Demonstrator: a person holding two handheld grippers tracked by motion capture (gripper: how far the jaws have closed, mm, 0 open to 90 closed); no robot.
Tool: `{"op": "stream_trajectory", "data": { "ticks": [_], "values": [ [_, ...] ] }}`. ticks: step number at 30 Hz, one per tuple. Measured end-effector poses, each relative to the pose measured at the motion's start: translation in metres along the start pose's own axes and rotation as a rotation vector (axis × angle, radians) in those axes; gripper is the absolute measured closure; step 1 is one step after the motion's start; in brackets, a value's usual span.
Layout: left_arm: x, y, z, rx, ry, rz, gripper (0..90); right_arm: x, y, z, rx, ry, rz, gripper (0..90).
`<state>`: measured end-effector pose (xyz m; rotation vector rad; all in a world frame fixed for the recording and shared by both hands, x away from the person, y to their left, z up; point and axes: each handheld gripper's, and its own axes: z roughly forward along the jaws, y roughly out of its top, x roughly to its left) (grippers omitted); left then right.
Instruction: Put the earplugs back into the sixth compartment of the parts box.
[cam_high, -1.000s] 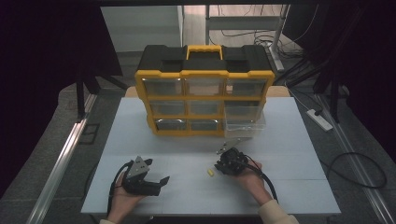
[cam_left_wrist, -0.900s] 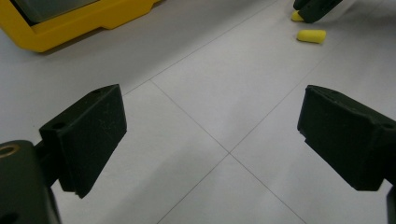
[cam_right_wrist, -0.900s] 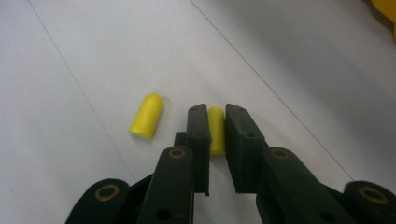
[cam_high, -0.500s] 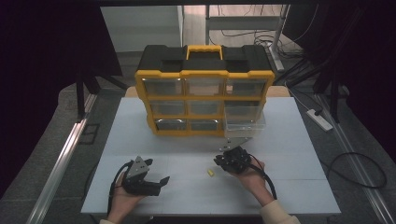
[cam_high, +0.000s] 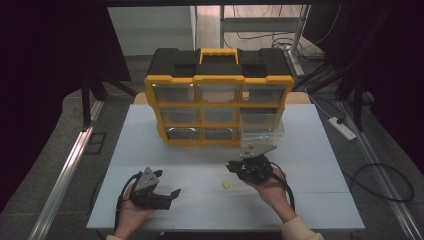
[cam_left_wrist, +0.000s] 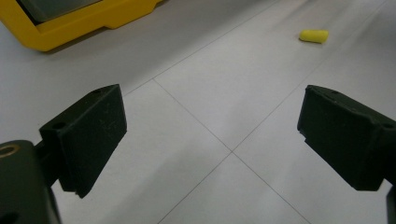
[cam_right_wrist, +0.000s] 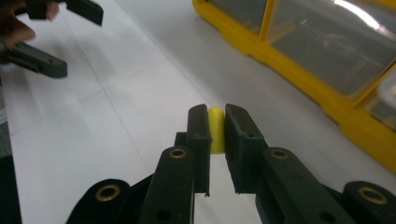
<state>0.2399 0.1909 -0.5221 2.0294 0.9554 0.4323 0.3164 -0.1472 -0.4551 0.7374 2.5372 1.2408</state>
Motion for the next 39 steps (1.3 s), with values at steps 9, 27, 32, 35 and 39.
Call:
{"op": "stream_trajectory", "data": {
  "ticks": [9,27,32,35,39],
  "values": [
    [0.001,-0.001,0.0,0.001,0.0,-0.002,7.9,-0.002,0.011,-0.024,-0.111,0.043,0.014,80.2],
    [0.0,0.0,-0.002,0.0,0.007,-0.005,7.8,0.003,0.03,-0.06,-0.23,0.033,0.012,80.2],
    [0.0,-0.001,-0.002,-0.001,0.011,-0.01,7.8,0.003,0.033,-0.063,-0.237,0.022,0.012,80.2],
    [-0.001,-0.001,-0.004,-0.003,0.012,-0.006,7.7,0.0,0.038,-0.068,-0.253,0.008,0.012,80.2],
    [0.0,-0.001,-0.005,-0.005,0.012,-0.005,7.7,-0.006,0.044,-0.071,-0.27,0.005,0.027,80.2]
  ]
}}
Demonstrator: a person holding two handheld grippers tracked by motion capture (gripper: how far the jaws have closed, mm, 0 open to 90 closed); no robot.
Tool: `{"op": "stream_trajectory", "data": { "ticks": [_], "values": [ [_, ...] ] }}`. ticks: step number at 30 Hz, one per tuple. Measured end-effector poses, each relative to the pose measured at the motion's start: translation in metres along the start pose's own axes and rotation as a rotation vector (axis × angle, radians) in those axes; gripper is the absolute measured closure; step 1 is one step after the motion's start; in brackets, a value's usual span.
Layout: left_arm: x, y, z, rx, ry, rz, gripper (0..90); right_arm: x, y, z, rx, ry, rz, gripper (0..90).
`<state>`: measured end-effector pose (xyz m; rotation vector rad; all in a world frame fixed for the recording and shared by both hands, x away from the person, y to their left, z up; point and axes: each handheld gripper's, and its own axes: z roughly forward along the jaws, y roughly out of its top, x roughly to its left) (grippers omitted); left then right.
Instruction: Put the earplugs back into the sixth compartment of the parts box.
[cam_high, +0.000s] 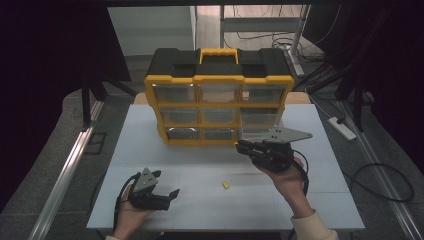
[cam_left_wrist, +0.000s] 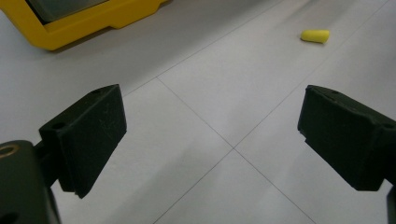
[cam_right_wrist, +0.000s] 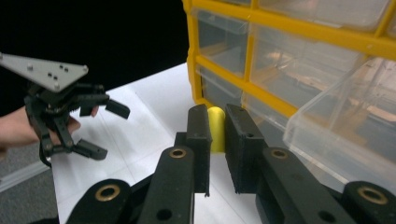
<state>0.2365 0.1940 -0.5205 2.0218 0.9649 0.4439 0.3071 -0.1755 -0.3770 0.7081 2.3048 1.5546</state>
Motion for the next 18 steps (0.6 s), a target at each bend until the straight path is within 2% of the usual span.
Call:
{"op": "stream_trajectory", "data": {
  "ticks": [6,18],
  "values": [
    [0.0,0.0,-0.001,-0.007,0.001,-0.003,7.7,-0.012,0.013,0.001,-0.024,-0.028,0.019,80.3],
    [-0.001,-0.001,0.0,-0.001,0.001,-0.002,7.8,-0.039,0.023,-0.005,-0.064,-0.099,0.066,80.3]
  ]
}}
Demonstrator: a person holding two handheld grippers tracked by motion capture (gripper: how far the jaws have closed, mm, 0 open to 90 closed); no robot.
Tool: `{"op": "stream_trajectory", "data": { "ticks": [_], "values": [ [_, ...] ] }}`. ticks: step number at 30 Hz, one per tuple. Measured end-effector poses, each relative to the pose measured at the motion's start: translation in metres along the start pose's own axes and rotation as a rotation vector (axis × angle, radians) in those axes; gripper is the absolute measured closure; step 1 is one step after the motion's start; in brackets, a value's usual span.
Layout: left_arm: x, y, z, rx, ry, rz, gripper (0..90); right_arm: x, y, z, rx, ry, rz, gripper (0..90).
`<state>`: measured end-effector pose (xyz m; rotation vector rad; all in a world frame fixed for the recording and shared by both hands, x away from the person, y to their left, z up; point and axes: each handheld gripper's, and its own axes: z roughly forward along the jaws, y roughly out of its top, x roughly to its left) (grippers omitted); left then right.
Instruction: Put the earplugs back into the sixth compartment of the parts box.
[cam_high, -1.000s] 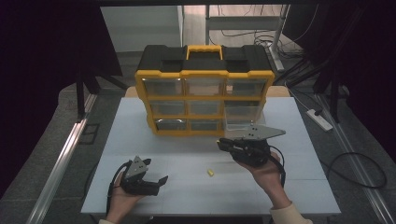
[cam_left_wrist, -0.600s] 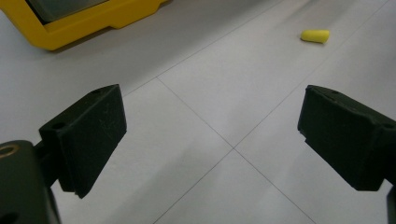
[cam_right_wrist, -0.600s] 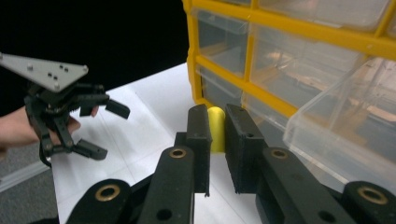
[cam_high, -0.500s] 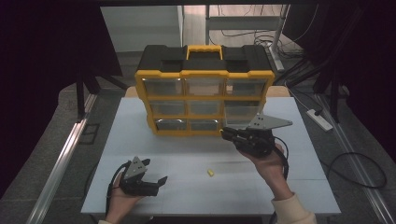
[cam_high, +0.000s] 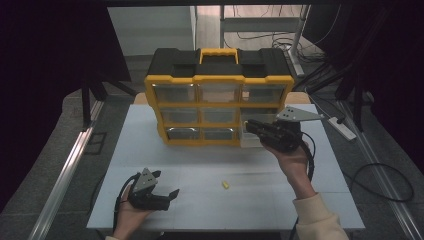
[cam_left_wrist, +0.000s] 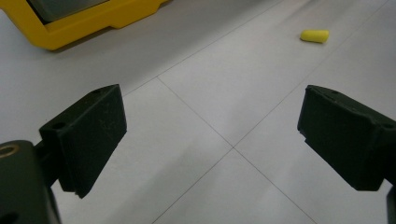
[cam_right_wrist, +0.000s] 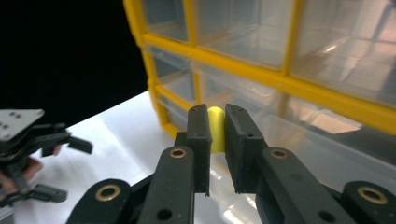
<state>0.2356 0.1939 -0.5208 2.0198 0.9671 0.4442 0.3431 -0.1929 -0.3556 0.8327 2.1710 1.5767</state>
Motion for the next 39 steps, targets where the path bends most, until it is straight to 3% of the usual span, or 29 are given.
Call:
{"op": "stream_trajectory", "data": {
  "ticks": [10,15,16,19,20,22,29,32,39],
  "values": [
    [0.0,0.0,0.0,0.001,-0.002,0.0,7.8,-0.018,0.002,0.002,0.02,-0.092,-0.005,80.2],
    [0.0,0.0,0.001,0.003,-0.003,0.003,7.9,-0.022,0.001,0.004,0.036,-0.146,-0.035,78.9],
    [0.0,0.0,0.001,0.004,-0.003,0.003,7.9,-0.022,0.001,0.004,0.038,-0.151,-0.038,76.0],
    [-0.001,0.0,0.0,0.002,-0.001,0.007,8.0,-0.017,-0.001,0.007,0.001,-0.165,-0.097,32.6],
    [-0.001,0.0,0.0,0.001,-0.001,0.009,8.0,-0.014,-0.001,0.008,0.012,-0.183,-0.11,26.2],
    [-0.001,0.0,0.0,0.0,-0.002,0.008,8.1,-0.006,-0.003,0.009,0.022,-0.231,-0.149,24.5],
    [-0.001,0.0,0.0,0.002,-0.002,0.009,8.1,0.004,-0.011,-0.003,-0.001,-0.152,-0.118,23.9],
    [-0.001,0.0,0.001,0.002,-0.002,0.009,8.1,0.013,-0.015,-0.011,-0.035,-0.106,-0.125,24.8],
    [-0.002,0.0,0.001,0.0,0.0,0.011,8.1,0.031,-0.029,-0.022,-0.044,-0.027,-0.112,25.3]
  ]
}}
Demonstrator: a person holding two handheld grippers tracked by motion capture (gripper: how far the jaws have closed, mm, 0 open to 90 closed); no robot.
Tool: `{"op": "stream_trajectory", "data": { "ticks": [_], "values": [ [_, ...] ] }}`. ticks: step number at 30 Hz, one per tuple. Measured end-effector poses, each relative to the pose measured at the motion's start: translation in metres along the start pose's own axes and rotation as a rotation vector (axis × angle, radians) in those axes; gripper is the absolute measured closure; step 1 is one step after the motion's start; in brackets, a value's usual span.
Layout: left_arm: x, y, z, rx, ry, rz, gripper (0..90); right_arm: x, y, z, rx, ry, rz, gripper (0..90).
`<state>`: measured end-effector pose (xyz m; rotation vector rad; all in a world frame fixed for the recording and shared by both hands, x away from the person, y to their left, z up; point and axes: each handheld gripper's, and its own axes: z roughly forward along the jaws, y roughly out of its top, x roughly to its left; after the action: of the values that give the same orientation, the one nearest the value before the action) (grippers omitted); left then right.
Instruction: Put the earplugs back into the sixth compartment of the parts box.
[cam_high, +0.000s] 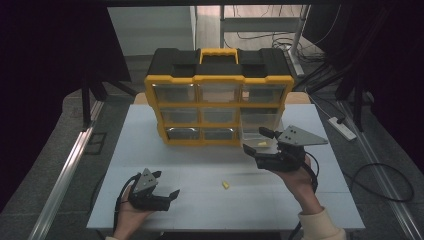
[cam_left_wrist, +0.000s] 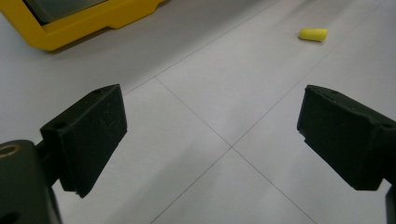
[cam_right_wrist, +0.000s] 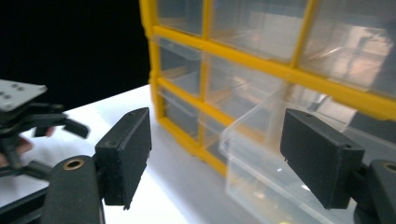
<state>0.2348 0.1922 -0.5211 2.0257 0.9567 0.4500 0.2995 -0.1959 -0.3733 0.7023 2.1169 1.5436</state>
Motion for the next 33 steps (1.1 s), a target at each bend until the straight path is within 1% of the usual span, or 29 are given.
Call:
{"op": "stream_trajectory", "data": {
  "ticks": [3,7,10,12,15,17,21,23,28,31,33],
  "values": [
    [0.0,0.0,0.0,0.0,-0.002,-0.001,8.1,0.004,-0.005,-0.002,0.019,0.015,-0.005,25.3],
    [0.001,0.0,-0.001,0.0,-0.002,-0.001,8.1,0.006,-0.012,-0.004,0.028,0.04,0.021,25.7],
    [0.001,0.0,-0.001,-0.006,0.002,-0.005,8.1,0.009,-0.017,-0.005,0.053,0.056,0.015,26.2],
    [0.001,0.0,-0.001,-0.003,0.003,-0.002,8.1,0.009,-0.02,-0.006,0.062,0.058,0.017,26.3],
    [0.001,0.0,-0.001,-0.001,0.0,-0.001,8.2,0.007,-0.025,-0.006,0.073,0.067,0.034,26.1],
    [0.0,0.0,-0.001,-0.002,0.0,-0.001,8.1,0.008,-0.027,-0.004,0.091,0.077,0.034,25.6],
    [0.001,0.0,-0.001,-0.003,0.001,-0.002,8.2,0.01,-0.031,0.0,0.102,0.104,0.041,25.2],
    [0.001,0.0,-0.001,-0.004,0.001,-0.002,8.2,0.012,-0.032,0.004,0.12,0.106,0.034,25.0],
    [0.0,0.0,0.0,-0.002,0.0,-0.001,8.1,0.018,-0.037,0.012,0.161,0.129,0.018,24.5],
    [0.0,0.0,0.0,-0.003,0.002,0.002,8.2,0.02,-0.041,0.017,0.188,0.138,0.018,23.9],
    [0.0,0.0,0.0,-0.002,0.001,0.005,8.3,0.02,-0.042,0.018,0.192,0.142,0.018,23.9]
  ]
}}
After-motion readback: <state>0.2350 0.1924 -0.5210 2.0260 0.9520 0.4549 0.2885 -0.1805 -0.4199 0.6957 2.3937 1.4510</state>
